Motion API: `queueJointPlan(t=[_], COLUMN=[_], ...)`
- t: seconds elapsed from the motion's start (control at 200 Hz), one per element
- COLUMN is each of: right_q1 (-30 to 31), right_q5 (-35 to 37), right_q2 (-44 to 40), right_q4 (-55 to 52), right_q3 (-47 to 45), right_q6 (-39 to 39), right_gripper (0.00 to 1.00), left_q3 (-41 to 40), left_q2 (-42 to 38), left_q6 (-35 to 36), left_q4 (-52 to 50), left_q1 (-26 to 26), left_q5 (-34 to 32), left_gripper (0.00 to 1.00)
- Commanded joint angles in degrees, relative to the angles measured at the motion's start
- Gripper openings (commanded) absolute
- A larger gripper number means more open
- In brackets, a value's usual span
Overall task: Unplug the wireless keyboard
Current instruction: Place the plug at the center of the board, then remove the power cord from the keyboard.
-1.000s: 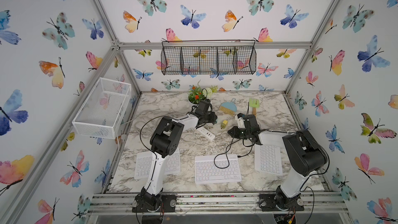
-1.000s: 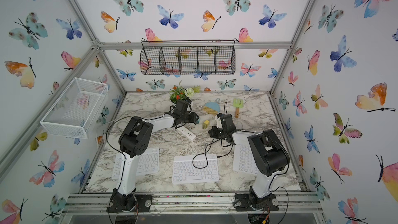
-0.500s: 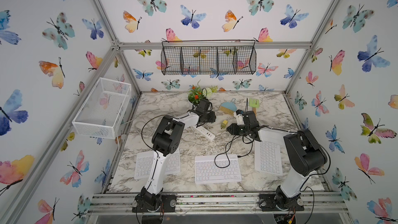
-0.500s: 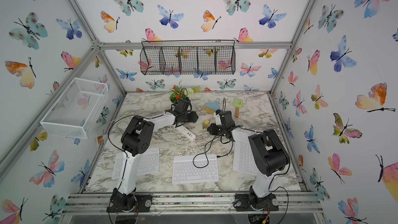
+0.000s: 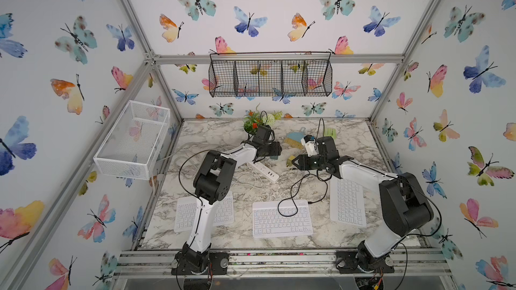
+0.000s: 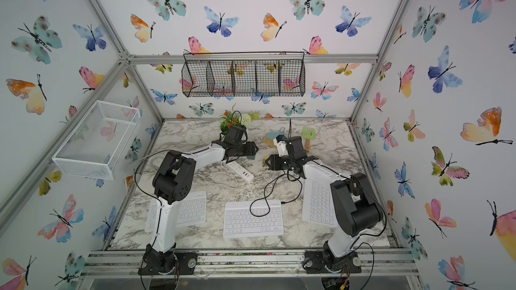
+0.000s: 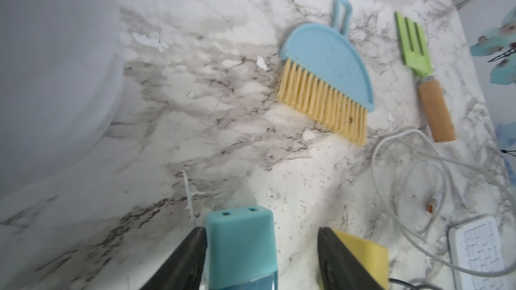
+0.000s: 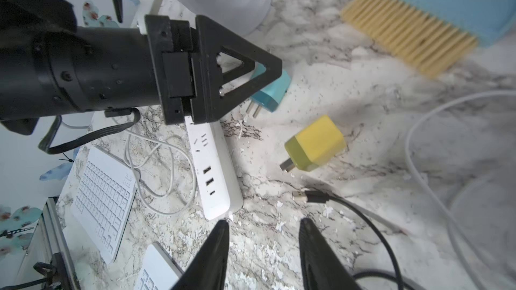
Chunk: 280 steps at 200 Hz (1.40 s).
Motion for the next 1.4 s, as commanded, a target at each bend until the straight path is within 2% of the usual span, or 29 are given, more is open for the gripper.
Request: queueJointPlan(t=[0.0, 0.125, 0.24, 0.325, 0.576, 0.766, 1.081, 1.397], right_q1=[0.19, 0.19, 0.23, 0.19, 0.19, 0.19, 1.06, 2.99], right_q5=[0.2, 0.89, -0.71, 0.27, 1.19, 1.27, 9.26, 11.69], right_q2=[-3.27, -6.58, -10.16, -12.94, -15.51, -16.5, -13.69, -8.15], right_q4=[-7.31, -10.16, -11.28, -10.91, -21.6, -25.94, -28.82, -30.46], right_q3=[1.31, -0.21, -2.72, -4.7, -5.25, -8.7, -10.77, -11.15], right_q6=[-11.82, -22.06, -32.19, -36.25, -49.62, -59.96, -63.2, -65.27], right_gripper=[0.45, 0.45, 0.46, 0.47, 0.47, 0.48, 0.49, 0.46], left_q3=[0.24, -1.65, -8.25, -13.63, -27.29, -34.54, -43.61, -50.85], left_q2=[-6.51, -10.63, -16.59, -20.99, -32.27, -39.08, -45.27, -49.61], left_q6=[0.97, 2.91, 2.65, 1.92, 0.05, -1.17, -4.95, -9.57], left_q4=[-1.57, -4.95, -4.64, -4.09, -2.84, -3.37, -4.37, -3.18], left_q1=[0.3, 0.14, 0.13, -0.12, -1.88, -5.48, -14.6, -19.45], left_q5=[2.84, 4.42, 3.07, 2.42, 1.5, -0.34, -6.22, -6.94], left_gripper=[0.67, 0.67, 0.67, 0.67, 0.66, 0.65, 0.62, 0.6])
